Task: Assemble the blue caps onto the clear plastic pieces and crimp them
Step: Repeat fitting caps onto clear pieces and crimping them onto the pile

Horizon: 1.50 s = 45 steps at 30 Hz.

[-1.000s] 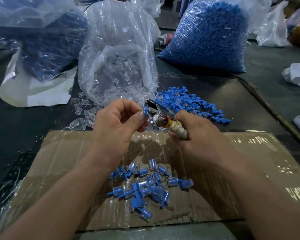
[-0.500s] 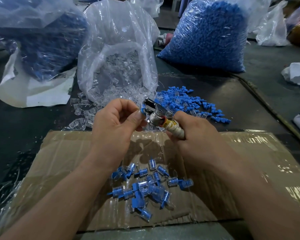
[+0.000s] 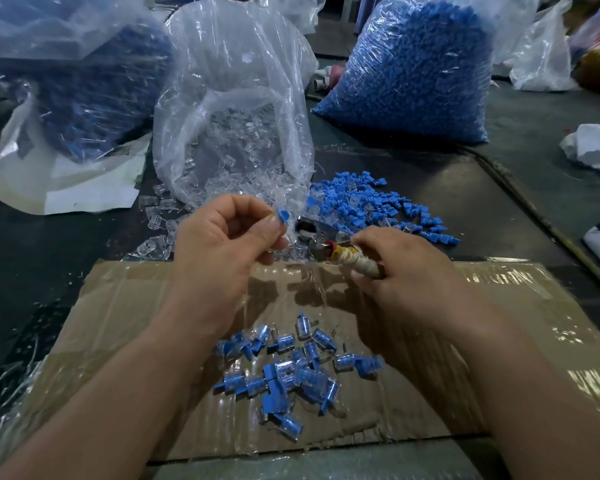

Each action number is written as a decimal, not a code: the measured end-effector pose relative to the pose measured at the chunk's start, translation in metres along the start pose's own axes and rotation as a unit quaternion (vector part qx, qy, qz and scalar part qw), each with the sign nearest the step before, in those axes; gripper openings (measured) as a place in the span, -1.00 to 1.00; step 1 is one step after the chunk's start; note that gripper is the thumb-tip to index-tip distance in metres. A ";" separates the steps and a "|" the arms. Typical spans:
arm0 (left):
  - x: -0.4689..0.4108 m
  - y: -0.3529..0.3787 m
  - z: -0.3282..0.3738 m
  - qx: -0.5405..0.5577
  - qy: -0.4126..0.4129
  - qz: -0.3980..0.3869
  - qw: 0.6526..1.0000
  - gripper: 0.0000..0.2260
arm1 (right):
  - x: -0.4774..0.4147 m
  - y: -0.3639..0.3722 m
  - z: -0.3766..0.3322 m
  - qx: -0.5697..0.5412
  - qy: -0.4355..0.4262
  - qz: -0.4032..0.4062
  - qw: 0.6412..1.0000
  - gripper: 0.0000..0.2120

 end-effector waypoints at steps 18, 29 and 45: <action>0.020 0.038 0.003 -0.058 -0.018 -0.285 0.957 -0.82 | -0.001 0.008 0.013 0.041 0.038 -0.098 0.994 -0.28; -0.015 -0.017 -0.018 -0.419 0.009 0.064 0.906 -0.83 | 0.000 0.003 0.013 0.020 0.036 -0.103 0.994 -0.33; -0.002 0.006 -0.007 -0.405 0.052 -0.017 0.913 -0.86 | 0.000 -0.047 0.038 -0.114 0.053 0.221 0.967 -0.93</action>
Point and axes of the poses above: each hand's wrist, its own x-axis away from the middle knuckle, its own y-axis out of the palm, z = x × y, the point moved 7 cm from there along -x, towards the middle knuckle, and after that the axes turned 14 degrees about -x, right-handed, at the moved point
